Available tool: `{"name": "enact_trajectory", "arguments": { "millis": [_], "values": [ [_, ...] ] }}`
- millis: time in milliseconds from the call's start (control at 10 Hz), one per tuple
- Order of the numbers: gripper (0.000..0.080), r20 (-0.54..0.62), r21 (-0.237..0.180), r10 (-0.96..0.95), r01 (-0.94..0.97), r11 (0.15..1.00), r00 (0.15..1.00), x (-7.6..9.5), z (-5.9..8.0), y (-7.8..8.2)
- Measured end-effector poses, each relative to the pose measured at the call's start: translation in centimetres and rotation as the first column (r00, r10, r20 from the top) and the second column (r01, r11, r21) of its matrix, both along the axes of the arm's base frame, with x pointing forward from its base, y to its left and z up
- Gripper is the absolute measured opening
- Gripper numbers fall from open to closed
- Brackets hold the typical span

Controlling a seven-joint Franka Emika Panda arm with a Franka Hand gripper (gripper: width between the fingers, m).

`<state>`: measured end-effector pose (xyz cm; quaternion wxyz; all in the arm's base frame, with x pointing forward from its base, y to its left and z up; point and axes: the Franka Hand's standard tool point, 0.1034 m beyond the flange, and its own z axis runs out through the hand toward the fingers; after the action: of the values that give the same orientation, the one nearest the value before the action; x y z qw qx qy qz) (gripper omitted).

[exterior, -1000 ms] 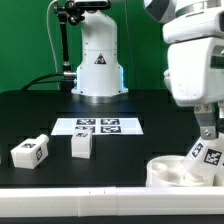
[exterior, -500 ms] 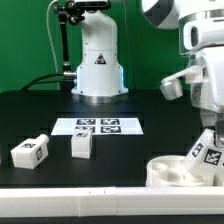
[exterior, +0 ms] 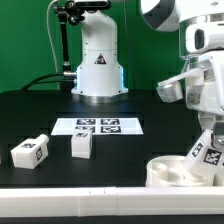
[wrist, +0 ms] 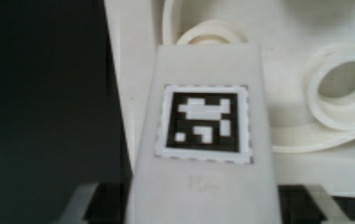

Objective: Assemble stool

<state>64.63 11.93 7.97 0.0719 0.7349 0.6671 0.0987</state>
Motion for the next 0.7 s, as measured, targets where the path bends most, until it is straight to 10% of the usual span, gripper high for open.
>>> {"name": "enact_trajectory", "arguments": {
  "millis": [700],
  "values": [
    [0.0342,-0.062,0.033,-0.269,0.271,0.962,0.961,-0.45,-0.13,-0.88]
  ]
}}
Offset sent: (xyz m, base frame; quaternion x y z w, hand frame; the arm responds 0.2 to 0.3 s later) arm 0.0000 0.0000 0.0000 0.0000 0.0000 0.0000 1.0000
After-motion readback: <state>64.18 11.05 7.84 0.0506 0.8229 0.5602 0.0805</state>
